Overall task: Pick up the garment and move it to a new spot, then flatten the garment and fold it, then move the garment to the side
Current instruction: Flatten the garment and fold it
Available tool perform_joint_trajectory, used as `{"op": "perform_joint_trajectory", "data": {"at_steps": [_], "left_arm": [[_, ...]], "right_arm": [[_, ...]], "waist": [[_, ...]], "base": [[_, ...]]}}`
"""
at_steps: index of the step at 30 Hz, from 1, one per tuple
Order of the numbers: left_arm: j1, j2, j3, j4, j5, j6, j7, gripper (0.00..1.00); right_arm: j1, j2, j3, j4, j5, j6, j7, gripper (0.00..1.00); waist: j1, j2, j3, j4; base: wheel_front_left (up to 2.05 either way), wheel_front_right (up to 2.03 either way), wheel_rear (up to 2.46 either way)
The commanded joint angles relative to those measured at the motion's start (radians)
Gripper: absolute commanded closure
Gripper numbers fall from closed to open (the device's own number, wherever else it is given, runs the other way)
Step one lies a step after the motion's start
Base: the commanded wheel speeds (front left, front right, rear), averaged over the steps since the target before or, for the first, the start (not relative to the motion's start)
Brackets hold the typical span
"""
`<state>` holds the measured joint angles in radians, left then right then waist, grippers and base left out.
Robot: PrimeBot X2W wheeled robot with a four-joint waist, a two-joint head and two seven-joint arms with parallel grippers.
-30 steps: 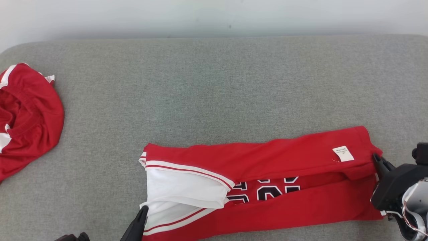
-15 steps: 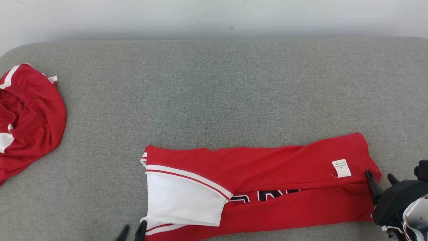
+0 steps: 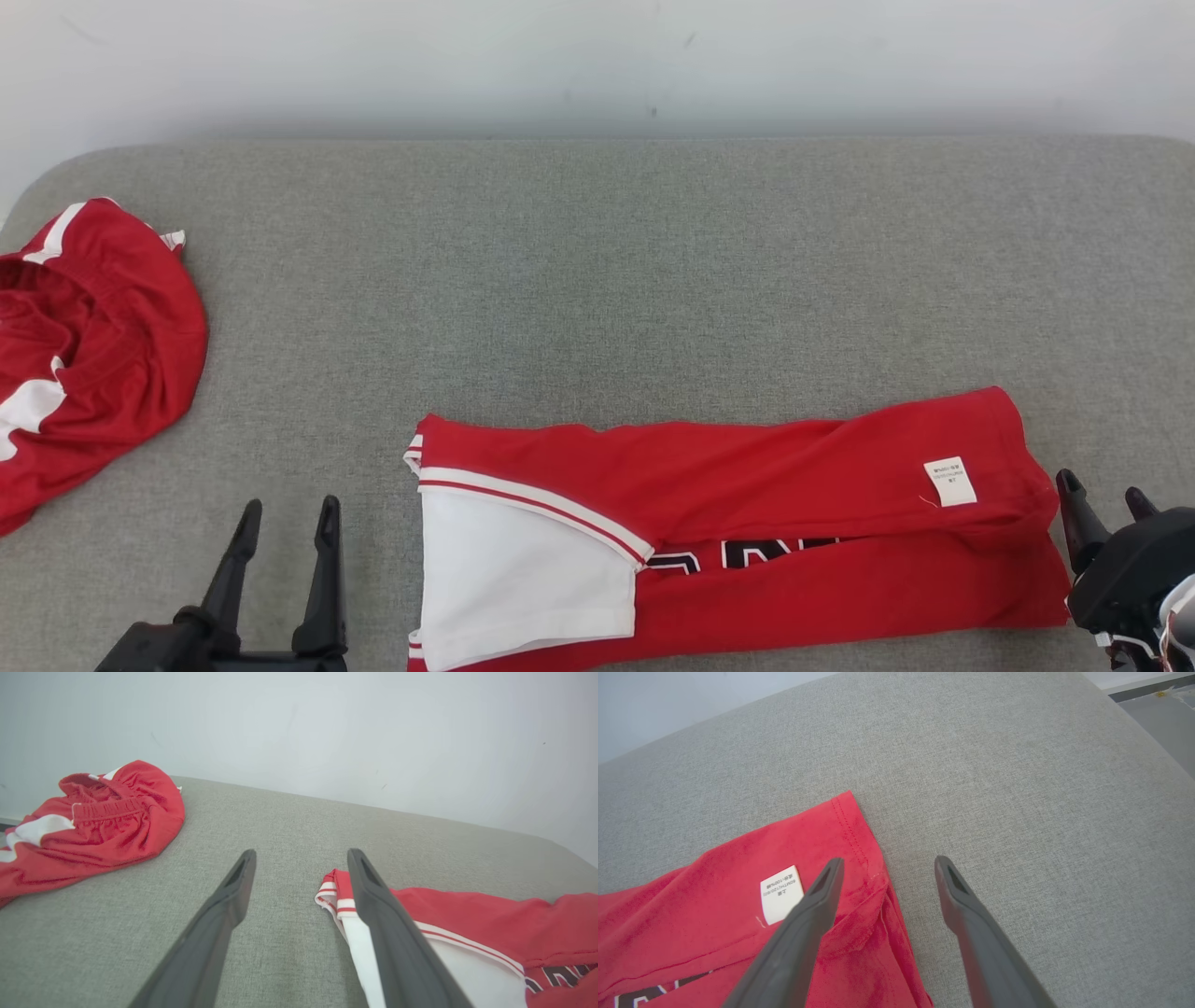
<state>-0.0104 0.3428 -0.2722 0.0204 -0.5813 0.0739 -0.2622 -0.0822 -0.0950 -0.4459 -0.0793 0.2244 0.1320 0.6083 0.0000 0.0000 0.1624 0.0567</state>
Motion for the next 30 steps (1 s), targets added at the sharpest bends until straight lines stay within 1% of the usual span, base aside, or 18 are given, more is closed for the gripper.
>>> {"op": "perform_joint_trajectory", "data": {"at_steps": [1,5,9,13,16,22,26,27,28,29,30], "left_arm": [[0.014,-0.026,0.033,-0.021,0.072,-0.001,-0.003,0.0],[0.029,-0.085,0.099,-0.057,0.203,-0.019,-0.003,0.0],[0.042,-0.129,0.143,-0.064,0.269,-0.048,-0.003,0.0],[0.041,-0.158,0.168,-0.05,0.302,-0.082,-0.003,0.0],[0.029,-0.174,0.183,-0.042,0.323,-0.099,-0.003,0.0],[0.007,-0.198,0.206,-0.031,0.336,-0.123,-0.003,0.0],[0.005,-0.214,0.222,-0.024,0.347,-0.135,-0.003,0.0],[0.004,-0.217,0.226,-0.022,0.349,-0.138,-0.003,0.0],[0.004,-0.22,0.23,-0.02,0.352,-0.142,-0.003,0.0],[0.003,-0.222,0.233,-0.018,0.355,-0.143,-0.003,0.0],[0.003,-0.225,0.237,-0.017,0.357,-0.145,-0.003,0.0]], "right_arm": [[-0.012,0.011,-0.006,-0.003,-0.015,-0.002,0.009,0.0],[-0.043,0.02,0.003,0.021,-0.035,-0.002,0.045,0.0],[-0.088,0.011,0.009,0.07,-0.079,-0.002,0.093,0.0],[-0.14,-0.015,0.021,0.134,-0.135,-0.002,0.15,0.0],[-0.16,-0.034,0.04,0.191,-0.167,-0.002,0.195,0.0],[-0.184,-0.043,0.07,0.263,-0.157,-0.002,0.275,0.0],[-0.174,-0.041,0.115,0.285,-0.118,-0.002,0.339,0.0],[-0.169,-0.043,0.127,0.284,-0.109,0.0,0.351,0.12],[-0.166,-0.043,0.139,0.281,-0.095,0.0,0.361,0.59],[-0.164,-0.044,0.15,0.275,-0.082,0.001,0.366,1.0],[-0.165,-0.046,0.158,0.265,-0.069,0.001,0.368,1.0]], "waist": [[0.0,0.0,-0.004,0.001],[0.0,0.0,-0.002,-0.004],[0.0,0.0,0.005,-0.007],[0.0,0.0,0.019,-0.001],[0.0,0.0,0.036,0.006],[0.0,0.0,0.067,0.024],[0.0,0.0,0.075,0.032],[0.0,0.0,0.076,0.033],[0.0,0.0,0.076,0.033],[0.0,0.0,0.075,0.032],[0.0,0.0,0.075,0.03]], "base": [[0.0,0.0,0.0],[0.0,0.0,0.0],[0.0,0.0,0.0],[0.0,0.0,0.0],[0.0,0.0,0.0],[0.0,0.0,0.0],[0.0,0.0,0.0],[0.0,0.0,0.0],[0.0,0.0,0.0],[0.0,0.0,0.0],[0.0,0.0,0.0]]}}
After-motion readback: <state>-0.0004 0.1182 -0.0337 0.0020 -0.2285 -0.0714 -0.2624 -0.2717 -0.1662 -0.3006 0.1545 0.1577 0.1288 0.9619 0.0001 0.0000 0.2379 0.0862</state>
